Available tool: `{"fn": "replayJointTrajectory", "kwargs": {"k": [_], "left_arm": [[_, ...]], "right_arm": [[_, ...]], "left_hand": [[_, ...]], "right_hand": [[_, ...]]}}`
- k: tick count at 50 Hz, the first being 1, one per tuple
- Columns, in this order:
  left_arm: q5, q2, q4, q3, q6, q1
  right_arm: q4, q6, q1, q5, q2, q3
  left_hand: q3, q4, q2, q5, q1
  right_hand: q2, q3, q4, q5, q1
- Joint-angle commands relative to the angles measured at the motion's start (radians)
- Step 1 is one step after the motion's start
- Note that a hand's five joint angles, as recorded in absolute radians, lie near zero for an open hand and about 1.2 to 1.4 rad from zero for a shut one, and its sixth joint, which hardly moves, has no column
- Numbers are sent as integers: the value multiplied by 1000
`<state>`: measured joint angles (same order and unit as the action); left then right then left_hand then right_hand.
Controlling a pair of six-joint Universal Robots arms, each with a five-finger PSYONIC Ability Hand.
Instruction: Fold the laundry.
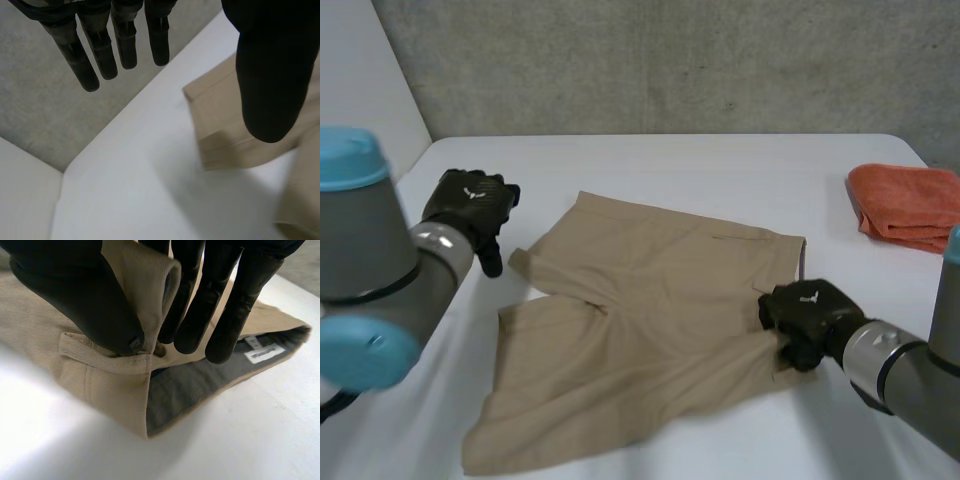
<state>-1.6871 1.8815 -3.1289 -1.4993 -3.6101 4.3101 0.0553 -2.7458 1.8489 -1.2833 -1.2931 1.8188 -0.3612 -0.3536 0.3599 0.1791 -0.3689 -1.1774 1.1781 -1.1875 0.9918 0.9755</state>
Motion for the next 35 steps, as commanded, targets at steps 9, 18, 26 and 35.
{"fn": "replayJointTrajectory", "kwargs": {"k": [9, 18, 26, 35], "left_arm": [[150, -298, 234, -406, 153, -21], [142, -303, 231, -524, 153, -30], [136, -291, 162, -558, 153, -59], [55, -242, 58, -573, 151, -78]], "right_arm": [[-74, -189, -43, 13, 32, -29], [-103, -189, -42, 10, 32, -7], [-104, -190, -39, 15, 31, -6], [-97, -178, -39, 21, 29, -6]], "left_hand": [[-105, -112, 106, 112, -97], [-137, -145, 138, 145, -129], [-243, -250, 244, 250, -235], [-1034, -1042, 1036, 1042, -1027]], "right_hand": [[-219, 218, -209, 230, 421], [-219, 218, -209, 230, 421], [-219, 218, -209, 230, 421], [-219, 218, -209, 230, 421]]}}
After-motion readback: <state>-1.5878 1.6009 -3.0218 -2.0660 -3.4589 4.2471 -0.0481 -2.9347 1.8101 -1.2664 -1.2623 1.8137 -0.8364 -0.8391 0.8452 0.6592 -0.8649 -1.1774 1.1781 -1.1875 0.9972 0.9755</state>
